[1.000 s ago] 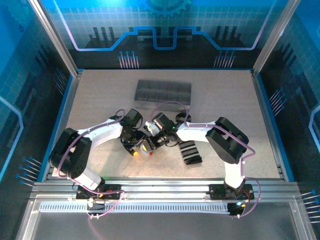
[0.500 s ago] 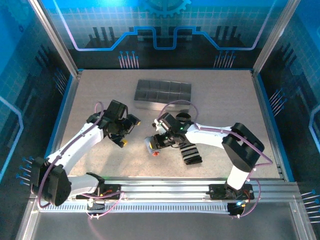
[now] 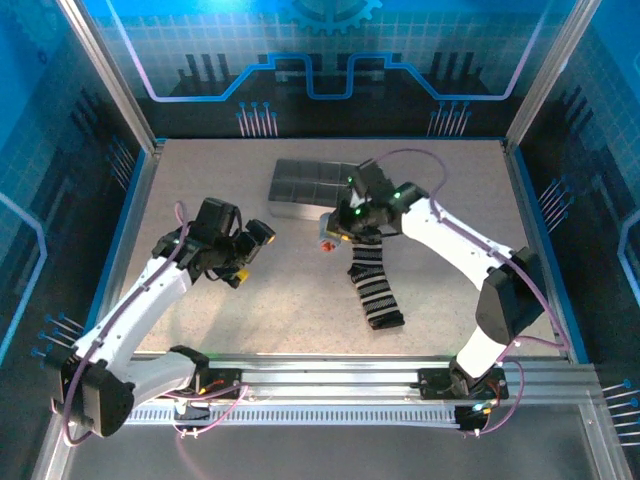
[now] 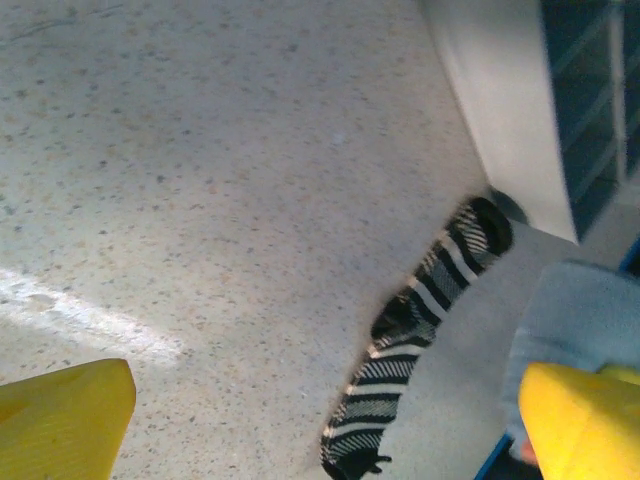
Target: Roll the socks
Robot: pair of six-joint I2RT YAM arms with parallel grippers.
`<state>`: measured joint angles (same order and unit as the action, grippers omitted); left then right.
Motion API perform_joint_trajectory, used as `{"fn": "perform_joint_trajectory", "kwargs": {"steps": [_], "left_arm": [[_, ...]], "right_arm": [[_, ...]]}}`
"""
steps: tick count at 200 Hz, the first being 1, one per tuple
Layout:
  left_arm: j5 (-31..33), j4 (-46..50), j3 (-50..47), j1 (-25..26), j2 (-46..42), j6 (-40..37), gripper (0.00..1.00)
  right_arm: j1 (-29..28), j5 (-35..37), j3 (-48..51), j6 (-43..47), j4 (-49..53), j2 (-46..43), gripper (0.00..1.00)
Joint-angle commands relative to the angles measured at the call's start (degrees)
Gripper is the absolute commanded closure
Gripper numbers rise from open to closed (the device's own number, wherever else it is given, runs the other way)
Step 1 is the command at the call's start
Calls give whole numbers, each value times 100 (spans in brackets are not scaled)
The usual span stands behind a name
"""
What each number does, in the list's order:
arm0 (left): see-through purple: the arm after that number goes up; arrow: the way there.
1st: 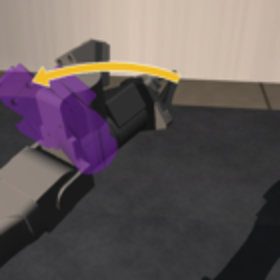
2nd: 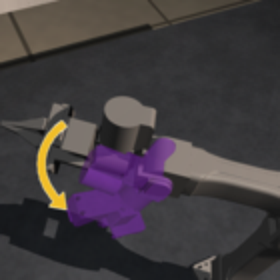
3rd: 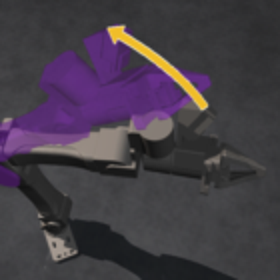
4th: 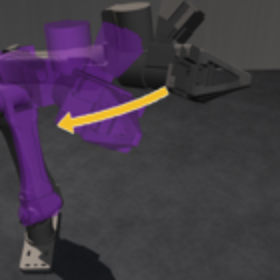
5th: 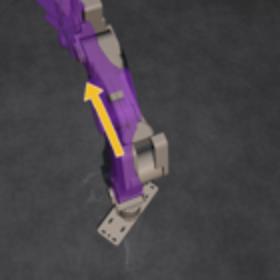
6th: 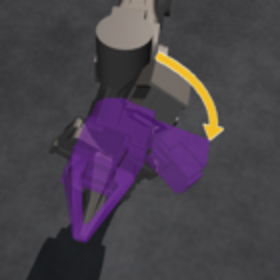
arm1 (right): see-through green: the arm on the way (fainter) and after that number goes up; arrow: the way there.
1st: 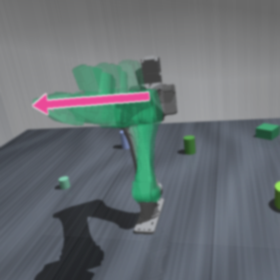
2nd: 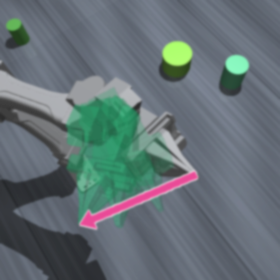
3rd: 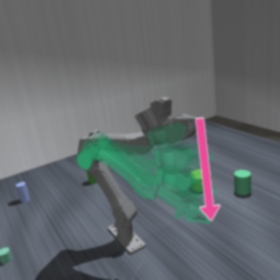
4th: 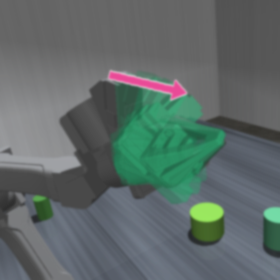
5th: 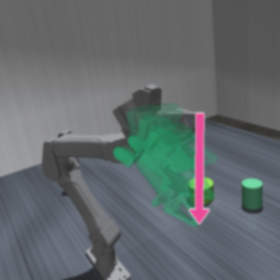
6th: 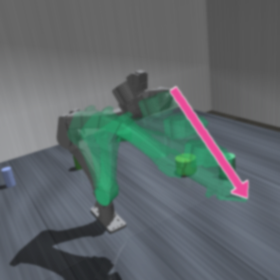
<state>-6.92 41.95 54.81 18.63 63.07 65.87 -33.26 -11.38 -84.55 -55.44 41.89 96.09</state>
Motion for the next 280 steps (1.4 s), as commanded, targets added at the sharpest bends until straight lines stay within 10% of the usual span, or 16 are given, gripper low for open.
{"fn": "perform_joint_trajectory", "kwargs": {"steps": [1,83,228,280], "left_arm": [[-277,-67,142,-35,-399,-625,3],[-288,81,-75,-35,-625,-531,3],[-341,11,-40,-35,-704,-550,3],[-692,-1428,-449,-27,-1538,-794,7]], "right_arm": [[547,-77,-938,-1035,1467,402,100],[1682,-732,-3700,-2399,2712,2466,100],[2351,-1664,-3000,-2910,1639,3170,100],[2451,-1719,-2767,-3078,1348,3199,100]]}}
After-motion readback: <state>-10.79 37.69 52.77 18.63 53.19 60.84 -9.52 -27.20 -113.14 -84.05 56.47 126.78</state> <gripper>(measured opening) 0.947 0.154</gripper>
